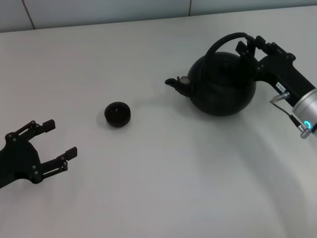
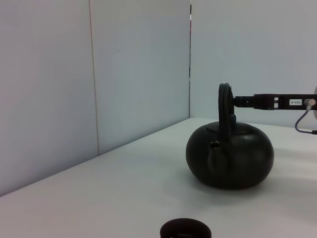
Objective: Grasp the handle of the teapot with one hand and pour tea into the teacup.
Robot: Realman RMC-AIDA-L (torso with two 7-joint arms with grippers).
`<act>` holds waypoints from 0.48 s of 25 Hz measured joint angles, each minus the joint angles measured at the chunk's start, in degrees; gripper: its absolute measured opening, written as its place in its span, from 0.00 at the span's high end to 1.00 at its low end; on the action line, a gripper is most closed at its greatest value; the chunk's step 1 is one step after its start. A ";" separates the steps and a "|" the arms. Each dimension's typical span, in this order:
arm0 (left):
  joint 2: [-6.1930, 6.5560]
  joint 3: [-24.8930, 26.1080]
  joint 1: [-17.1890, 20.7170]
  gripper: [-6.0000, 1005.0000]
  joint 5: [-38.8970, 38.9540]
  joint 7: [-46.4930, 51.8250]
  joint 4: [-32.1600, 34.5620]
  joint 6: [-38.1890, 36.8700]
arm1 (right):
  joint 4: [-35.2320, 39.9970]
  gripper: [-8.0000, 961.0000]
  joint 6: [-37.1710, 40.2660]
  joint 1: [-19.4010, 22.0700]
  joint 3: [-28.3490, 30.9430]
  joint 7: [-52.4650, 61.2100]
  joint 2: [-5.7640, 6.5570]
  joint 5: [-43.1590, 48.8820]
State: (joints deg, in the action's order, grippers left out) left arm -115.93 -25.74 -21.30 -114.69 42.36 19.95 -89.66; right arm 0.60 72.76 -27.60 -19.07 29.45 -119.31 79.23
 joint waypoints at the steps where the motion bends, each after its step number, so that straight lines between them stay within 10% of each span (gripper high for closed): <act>1: 0.00 0.00 0.00 0.15 0.00 0.00 0.00 0.00 | 0.00 0.46 0.00 0.00 0.00 0.00 0.00 0.00; 12: -0.39 -0.23 -0.22 0.15 -0.01 0.17 -0.39 -0.29 | 8.36 0.46 21.10 12.16 -4.43 3.40 0.43 3.58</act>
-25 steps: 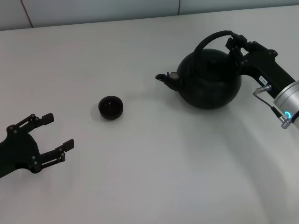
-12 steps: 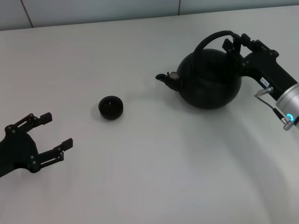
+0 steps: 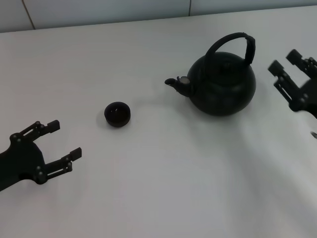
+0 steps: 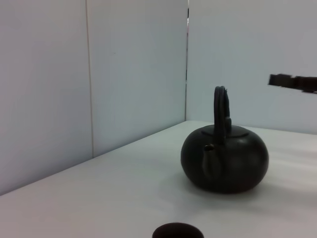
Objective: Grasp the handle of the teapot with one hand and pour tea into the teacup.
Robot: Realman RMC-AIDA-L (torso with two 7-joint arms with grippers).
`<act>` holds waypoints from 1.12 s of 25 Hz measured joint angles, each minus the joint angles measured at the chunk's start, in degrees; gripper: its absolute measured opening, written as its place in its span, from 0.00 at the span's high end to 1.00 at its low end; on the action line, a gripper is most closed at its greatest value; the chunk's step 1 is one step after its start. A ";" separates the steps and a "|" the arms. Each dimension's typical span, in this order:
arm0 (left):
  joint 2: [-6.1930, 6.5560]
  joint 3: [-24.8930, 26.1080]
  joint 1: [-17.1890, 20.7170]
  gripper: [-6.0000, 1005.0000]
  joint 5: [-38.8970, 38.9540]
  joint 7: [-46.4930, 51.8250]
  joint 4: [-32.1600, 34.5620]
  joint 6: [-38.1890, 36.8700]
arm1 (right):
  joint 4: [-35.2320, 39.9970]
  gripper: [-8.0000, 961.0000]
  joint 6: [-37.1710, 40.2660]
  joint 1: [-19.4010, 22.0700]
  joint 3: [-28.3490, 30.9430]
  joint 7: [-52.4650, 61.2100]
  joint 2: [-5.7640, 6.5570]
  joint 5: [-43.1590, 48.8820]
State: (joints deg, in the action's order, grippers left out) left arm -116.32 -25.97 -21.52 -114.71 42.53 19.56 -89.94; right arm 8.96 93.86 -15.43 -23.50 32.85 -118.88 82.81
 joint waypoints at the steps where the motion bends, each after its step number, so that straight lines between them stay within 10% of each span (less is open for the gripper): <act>1: -0.03 -0.10 -0.13 0.15 -0.08 0.22 -0.01 -0.32 | 1.83 0.46 1.00 0.66 -0.46 2.02 0.08 1.19; 14: 0.26 -1.00 -1.17 0.15 -0.84 2.20 0.26 -2.42 | 15.02 0.42 5.55 1.93 -1.29 17.31 2.31 19.40; 17: 0.62 -2.36 -2.07 0.15 -0.88 3.33 0.41 -2.62 | 15.44 0.41 5.86 -0.39 -1.18 19.92 4.39 22.52; 28: 1.54 -3.92 -3.19 0.15 -0.96 4.11 0.42 -3.11 | 15.92 0.14 6.67 -5.44 -1.38 23.12 6.37 32.26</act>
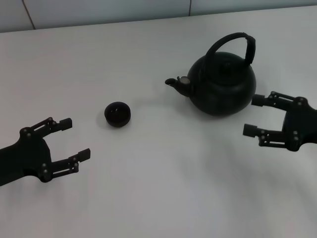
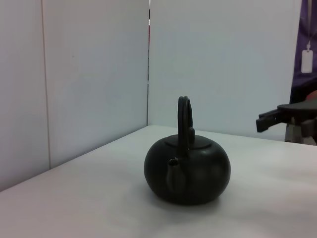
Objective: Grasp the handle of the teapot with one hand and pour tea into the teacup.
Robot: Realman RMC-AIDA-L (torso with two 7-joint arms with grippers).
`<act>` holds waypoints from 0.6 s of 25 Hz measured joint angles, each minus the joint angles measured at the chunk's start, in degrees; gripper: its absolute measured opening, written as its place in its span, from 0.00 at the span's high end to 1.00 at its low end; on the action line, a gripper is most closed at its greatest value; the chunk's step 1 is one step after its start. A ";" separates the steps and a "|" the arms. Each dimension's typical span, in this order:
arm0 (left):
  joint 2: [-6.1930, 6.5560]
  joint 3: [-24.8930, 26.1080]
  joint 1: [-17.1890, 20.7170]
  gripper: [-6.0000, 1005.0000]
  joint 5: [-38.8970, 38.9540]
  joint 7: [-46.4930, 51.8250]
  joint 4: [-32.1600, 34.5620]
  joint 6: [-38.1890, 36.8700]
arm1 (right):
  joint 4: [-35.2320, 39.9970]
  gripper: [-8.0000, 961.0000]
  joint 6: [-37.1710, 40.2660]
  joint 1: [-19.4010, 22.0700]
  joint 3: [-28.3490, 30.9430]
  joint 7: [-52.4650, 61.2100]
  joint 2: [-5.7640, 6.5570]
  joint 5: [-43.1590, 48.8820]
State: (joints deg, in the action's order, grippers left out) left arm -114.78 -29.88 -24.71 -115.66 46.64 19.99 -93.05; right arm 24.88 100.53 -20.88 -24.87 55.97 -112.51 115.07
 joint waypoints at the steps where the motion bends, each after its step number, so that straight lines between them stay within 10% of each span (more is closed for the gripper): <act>1: 0.00 0.00 0.00 0.15 0.00 0.00 0.00 0.00 | 0.01 0.14 -0.10 -0.09 0.00 -0.01 -0.08 0.29; 15: 0.54 0.00 -0.52 0.15 0.00 1.79 1.04 -1.03 | 0.08 0.14 -1.91 -1.13 -0.73 -0.06 -0.50 1.83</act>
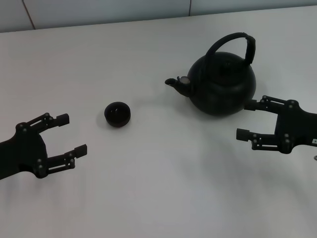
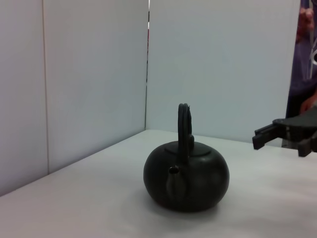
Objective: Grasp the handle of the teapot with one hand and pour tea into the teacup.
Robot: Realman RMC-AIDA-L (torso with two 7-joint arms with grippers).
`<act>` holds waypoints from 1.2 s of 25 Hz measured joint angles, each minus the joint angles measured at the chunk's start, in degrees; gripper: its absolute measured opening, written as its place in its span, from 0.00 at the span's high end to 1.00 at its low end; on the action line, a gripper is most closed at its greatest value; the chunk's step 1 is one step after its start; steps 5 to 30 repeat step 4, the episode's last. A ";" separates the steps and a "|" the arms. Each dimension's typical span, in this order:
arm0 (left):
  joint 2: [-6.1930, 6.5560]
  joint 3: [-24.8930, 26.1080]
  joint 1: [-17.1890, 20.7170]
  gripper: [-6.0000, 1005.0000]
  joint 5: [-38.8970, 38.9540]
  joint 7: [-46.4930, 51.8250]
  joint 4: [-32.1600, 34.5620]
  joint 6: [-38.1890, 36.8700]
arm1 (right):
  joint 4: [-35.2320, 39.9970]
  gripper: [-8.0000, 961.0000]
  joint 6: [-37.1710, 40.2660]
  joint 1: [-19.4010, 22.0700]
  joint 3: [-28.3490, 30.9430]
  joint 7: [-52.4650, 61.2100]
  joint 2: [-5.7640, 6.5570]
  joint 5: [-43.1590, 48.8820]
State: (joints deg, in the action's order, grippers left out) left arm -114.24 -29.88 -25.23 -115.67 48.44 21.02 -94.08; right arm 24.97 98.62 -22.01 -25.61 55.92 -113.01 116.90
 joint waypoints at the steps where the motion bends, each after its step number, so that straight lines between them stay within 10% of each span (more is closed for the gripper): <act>1: 0.00 0.01 0.00 0.15 0.00 0.61 0.38 -0.37 | 0.00 0.14 -0.27 -0.01 -0.26 0.00 -0.02 0.02; 30: 0.05 0.05 0.10 0.15 0.00 0.94 0.49 -0.86 | -0.01 0.14 -0.37 -0.02 -0.44 0.03 -0.05 0.02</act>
